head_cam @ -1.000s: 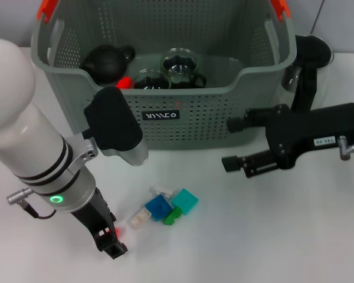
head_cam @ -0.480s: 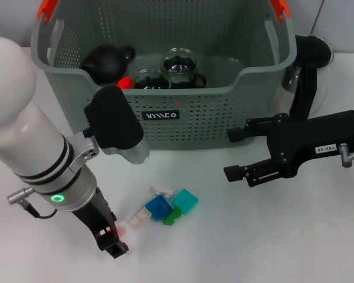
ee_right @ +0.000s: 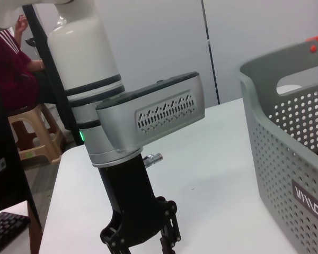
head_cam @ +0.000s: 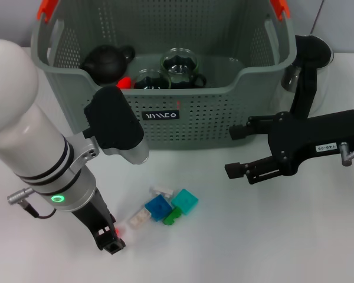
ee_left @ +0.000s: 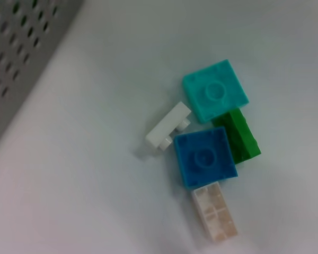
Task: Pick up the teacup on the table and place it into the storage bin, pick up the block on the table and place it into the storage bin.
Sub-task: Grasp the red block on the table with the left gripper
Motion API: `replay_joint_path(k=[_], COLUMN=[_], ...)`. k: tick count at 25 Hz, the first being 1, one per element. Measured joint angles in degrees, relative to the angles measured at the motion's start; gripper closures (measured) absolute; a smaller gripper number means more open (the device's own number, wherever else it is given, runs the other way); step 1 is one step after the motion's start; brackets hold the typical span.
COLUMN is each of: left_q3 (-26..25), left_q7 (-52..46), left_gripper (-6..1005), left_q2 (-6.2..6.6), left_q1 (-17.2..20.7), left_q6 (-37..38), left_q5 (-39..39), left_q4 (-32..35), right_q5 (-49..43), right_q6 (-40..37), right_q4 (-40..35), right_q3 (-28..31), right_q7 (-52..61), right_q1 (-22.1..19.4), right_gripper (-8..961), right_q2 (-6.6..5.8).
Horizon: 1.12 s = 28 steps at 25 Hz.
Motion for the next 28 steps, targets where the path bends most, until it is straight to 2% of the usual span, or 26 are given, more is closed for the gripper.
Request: replay_joint_path(k=[5, 28], left_q3=[0.1, 0.6], left_q7=[-0.2, -0.2], left_gripper=[493, 569], left_q2=[0.00, 0.00], left_q1=[0.0, -0.2], left_q6=[-0.2, -0.8], left_q5=[0.1, 0.6], left_q4=[-0.2, -1.5], right_q5=[0.0, 0.0], right_q6=[0.1, 0.3], right_q4=[0.0, -0.1], right_q3=[0.1, 1.2], right_q7=[0.0, 0.0], right_q1=[0.1, 0.1], right_gripper=[8, 9], right_q2=[0.08, 0.26])
